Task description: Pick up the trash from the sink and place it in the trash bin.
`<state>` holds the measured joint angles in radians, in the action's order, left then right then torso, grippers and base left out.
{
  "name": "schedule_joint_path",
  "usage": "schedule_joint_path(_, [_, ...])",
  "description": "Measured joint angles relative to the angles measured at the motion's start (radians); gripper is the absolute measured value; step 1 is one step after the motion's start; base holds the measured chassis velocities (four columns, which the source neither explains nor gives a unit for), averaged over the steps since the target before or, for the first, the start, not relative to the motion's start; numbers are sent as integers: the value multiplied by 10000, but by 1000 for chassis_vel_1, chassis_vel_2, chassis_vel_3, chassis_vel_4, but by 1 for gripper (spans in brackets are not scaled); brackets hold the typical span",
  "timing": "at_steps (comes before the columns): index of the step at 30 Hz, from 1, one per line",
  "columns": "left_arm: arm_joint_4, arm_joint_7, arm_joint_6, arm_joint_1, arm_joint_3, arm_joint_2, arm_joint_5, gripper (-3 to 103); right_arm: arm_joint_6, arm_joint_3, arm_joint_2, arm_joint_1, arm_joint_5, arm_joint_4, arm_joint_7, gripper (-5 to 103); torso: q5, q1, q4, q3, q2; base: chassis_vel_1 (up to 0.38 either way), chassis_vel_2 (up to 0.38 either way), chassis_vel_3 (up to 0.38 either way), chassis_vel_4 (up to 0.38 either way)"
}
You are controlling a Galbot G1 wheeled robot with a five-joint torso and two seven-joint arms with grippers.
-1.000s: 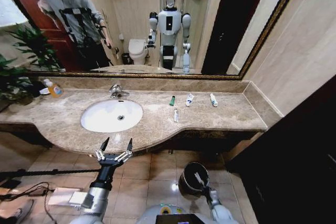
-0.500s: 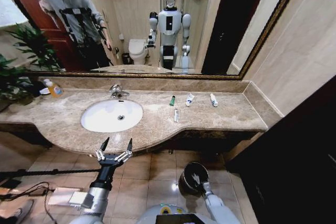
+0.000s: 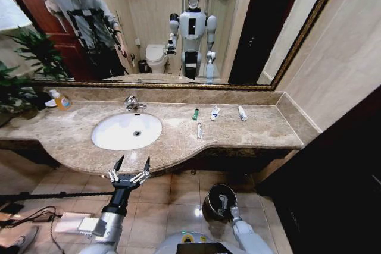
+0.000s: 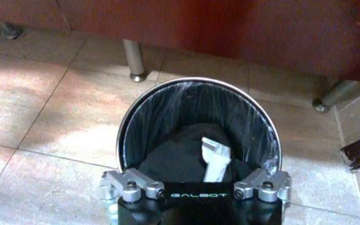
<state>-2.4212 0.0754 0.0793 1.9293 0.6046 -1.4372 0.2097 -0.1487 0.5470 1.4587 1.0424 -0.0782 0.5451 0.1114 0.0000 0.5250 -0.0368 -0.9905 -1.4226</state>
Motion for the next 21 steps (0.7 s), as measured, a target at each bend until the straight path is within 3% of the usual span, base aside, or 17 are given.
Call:
schedule_joint_path(2, [0, 0, 0, 0, -1, 0, 0, 100, -63, 0, -30, 88, 7, 105, -6, 100, -1, 0, 0, 0, 0, 0, 0, 0, 0])
schedule_joint_path(12, [0, 0, 0, 0, 0, 0, 0, 100, -362, 38, -85, 717, 43, 1054, -166, 100, 3, 0, 0, 0, 0, 0, 0, 0, 0])
schedule_joint_path(21, [0, 0, 0, 0, 0, 0, 0, 100, 312, 118, -678, 3299, 1616, 5690, -833, 100, 1, -2, 2, 0, 0, 0, 0, 0, 0])
